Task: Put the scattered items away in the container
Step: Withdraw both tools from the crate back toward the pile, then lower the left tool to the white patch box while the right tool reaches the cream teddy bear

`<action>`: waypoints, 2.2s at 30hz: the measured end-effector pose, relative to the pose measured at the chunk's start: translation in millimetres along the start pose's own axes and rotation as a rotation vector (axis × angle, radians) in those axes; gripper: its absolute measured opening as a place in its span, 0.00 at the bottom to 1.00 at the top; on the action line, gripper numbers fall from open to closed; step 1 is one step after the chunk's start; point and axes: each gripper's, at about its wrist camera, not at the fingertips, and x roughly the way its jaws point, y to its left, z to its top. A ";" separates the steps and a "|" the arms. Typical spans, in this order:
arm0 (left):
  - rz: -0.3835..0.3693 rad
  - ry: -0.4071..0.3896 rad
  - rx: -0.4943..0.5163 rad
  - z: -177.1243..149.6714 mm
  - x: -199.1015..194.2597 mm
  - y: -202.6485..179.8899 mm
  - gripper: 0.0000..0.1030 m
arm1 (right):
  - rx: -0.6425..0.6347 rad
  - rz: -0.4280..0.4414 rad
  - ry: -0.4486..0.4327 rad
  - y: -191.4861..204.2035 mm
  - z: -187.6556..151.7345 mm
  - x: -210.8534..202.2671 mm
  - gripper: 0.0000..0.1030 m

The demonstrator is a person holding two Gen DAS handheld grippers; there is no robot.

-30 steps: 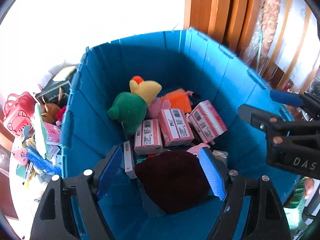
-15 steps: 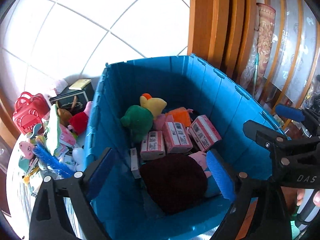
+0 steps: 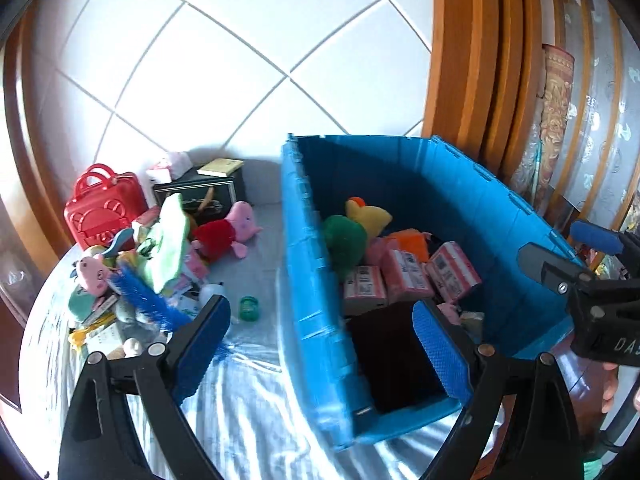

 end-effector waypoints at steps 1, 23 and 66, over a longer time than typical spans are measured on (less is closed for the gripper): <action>0.007 -0.007 -0.002 -4.4 -5.0 14.0 0.91 | 0.003 0.004 -0.010 12.9 -0.8 -3.3 1.00; 0.250 -0.075 -0.112 -126.5 -31.9 342.5 0.91 | 0.024 0.120 -0.032 278.6 -62.0 46.0 1.00; -0.137 0.410 0.205 -171.5 304.3 484.2 0.91 | 0.234 -0.117 0.403 475.0 -148.5 311.2 1.00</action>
